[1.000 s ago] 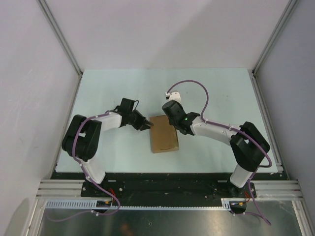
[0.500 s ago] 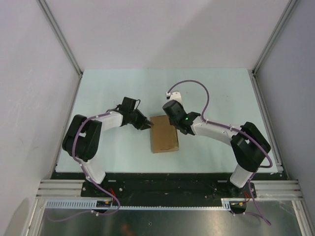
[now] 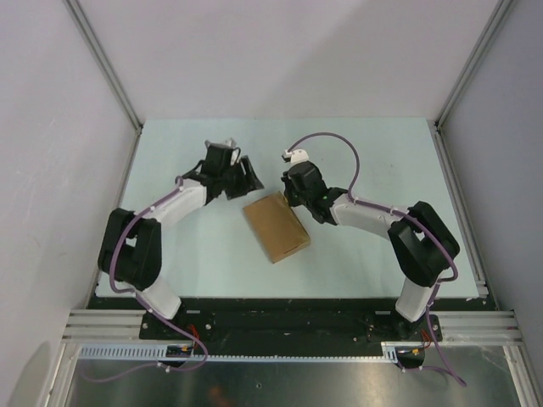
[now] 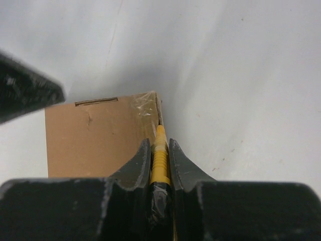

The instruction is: Unpack the express box

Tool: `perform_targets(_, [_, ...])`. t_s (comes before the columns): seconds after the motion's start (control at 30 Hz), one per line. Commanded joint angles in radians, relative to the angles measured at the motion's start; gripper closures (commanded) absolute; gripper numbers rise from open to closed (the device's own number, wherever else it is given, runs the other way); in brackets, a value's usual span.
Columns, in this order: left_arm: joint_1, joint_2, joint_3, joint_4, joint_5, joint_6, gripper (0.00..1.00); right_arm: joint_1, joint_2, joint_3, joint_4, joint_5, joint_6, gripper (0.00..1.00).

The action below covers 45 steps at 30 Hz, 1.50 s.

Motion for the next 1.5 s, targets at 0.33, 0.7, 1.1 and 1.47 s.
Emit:
perform_targets(0.33, [-0.004,0.302,0.29,0.033,0.292,0.435,0.48,-0.01,0.037,0.01,0.114,-0.09,-0.034,1.0])
perform_targets(0.7, [-0.008,0.362,0.256,0.013,0.254,0.443,0.57,0.005,0.026,0.01,0.105,-0.046,-0.09,1.0])
perform_targets(1.1, [-0.008,0.419,0.28,-0.085,0.142,0.443,0.72,0.052,0.029,0.01,0.1,-0.03,-0.215,1.0])
perform_targets(1.47, [-0.008,0.433,0.285,-0.107,0.098,0.424,0.74,0.046,0.013,-0.033,0.054,-0.041,-0.207,1.0])
